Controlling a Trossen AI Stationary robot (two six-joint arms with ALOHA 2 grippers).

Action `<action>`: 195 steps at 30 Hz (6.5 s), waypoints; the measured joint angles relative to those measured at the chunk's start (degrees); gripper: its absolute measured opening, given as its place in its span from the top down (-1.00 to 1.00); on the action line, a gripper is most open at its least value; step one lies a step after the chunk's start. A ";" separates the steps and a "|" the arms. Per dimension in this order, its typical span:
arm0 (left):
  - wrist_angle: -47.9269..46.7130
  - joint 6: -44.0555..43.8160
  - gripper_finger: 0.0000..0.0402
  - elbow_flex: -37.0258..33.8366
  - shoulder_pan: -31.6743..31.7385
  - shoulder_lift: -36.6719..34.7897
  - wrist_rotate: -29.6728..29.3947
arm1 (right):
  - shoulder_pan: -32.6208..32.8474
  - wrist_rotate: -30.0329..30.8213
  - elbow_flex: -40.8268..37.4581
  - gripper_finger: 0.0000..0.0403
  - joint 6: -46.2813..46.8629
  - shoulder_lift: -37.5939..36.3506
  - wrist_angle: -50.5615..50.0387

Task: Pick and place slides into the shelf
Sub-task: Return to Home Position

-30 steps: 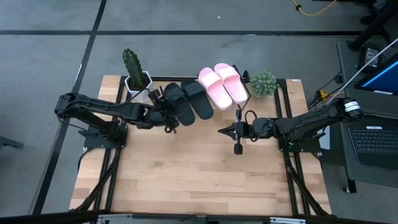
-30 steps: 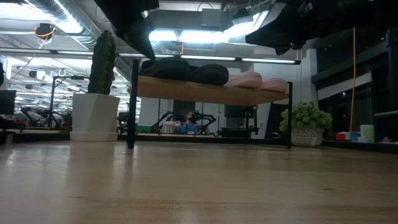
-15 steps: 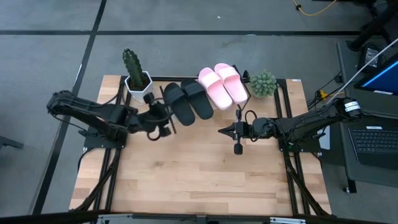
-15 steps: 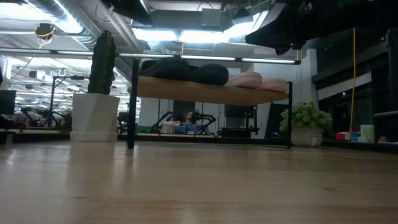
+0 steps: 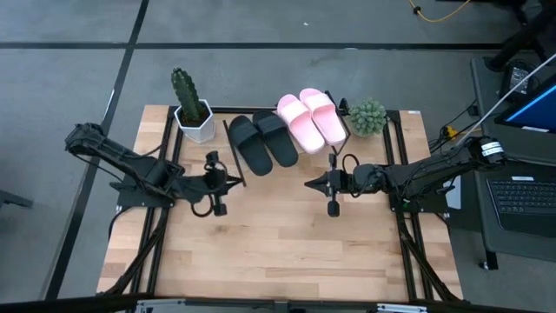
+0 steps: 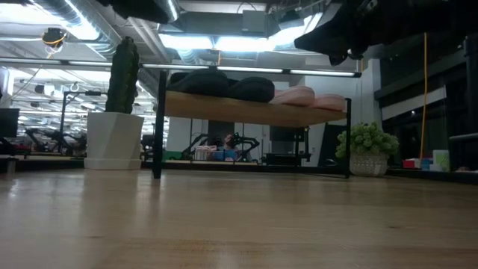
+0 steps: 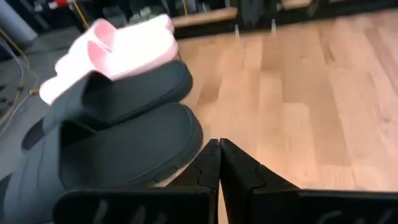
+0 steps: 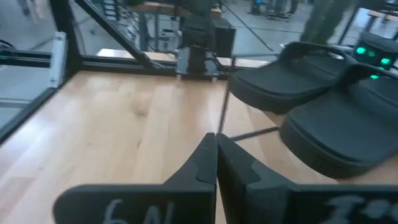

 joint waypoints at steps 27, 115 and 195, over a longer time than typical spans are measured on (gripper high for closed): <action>33.72 6.37 1.00 -38.13 8.28 -37.77 21.49 | 0.01 -8.38 0.00 0.97 -1.58 -19.40 -8.90; 43.16 4.72 1.00 -47.82 21.44 -36.22 36.91 | -0.01 -9.36 -30.18 0.88 -4.35 -57.70 -11.12; 43.16 4.74 1.00 -47.82 21.42 -36.24 36.89 | -7.97 -9.86 -30.14 0.88 -10.36 -67.56 -23.30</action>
